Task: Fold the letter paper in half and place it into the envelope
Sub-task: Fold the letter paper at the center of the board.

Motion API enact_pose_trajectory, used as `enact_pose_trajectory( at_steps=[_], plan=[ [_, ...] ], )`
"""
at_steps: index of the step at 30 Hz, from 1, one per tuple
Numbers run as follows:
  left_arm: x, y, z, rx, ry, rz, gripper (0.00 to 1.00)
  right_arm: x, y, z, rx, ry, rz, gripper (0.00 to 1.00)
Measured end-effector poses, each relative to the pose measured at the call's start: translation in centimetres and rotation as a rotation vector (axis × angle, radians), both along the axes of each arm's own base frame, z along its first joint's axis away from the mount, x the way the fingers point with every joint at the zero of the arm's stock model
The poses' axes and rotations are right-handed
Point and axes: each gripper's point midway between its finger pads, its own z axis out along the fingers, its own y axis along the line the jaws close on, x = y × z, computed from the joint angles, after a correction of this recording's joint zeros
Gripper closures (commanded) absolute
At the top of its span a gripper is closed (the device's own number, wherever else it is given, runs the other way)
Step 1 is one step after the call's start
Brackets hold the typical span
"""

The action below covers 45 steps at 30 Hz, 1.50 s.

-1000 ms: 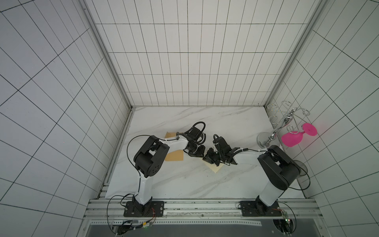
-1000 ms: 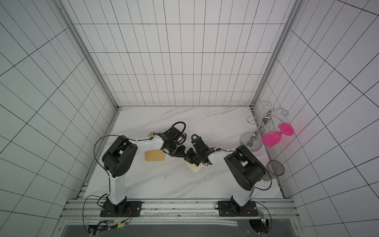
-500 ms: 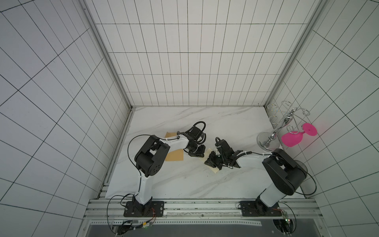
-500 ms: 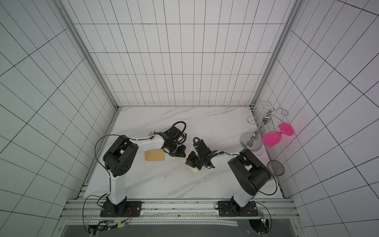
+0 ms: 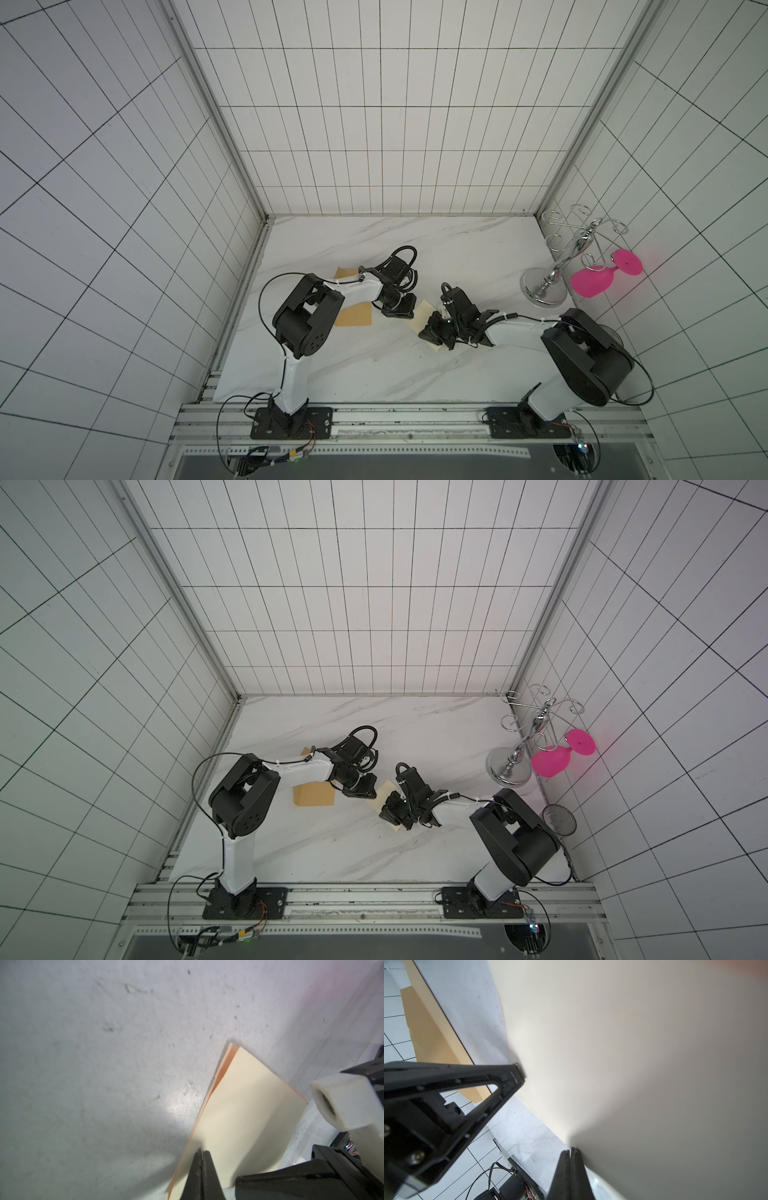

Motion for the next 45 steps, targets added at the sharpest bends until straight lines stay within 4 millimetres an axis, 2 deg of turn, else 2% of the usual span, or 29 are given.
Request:
enact_pose_trajectory(
  at_steps=[15, 28, 40, 45],
  plan=[
    [0.0, 0.0, 0.0, 0.001, -0.001, 0.000, 1.00, -1.0, -1.5, -0.1, -0.016, 0.006, -0.018, 1.00],
    [0.0, 0.0, 0.1, 0.002, -0.003, 0.001, 1.00, -2.5, -4.0, -0.1, -0.049, 0.020, -0.054, 1.00],
    [0.1, 0.0, 0.3, 0.008, -0.003, 0.002, 1.00, -3.2, -3.8, -0.2, -0.036, 0.035, 0.009, 1.00],
    [0.1, 0.0, 0.3, 0.007, 0.000, 0.011, 1.00, -3.9, -4.4, -0.2, -0.062, 0.044, 0.031, 1.00]
  ],
)
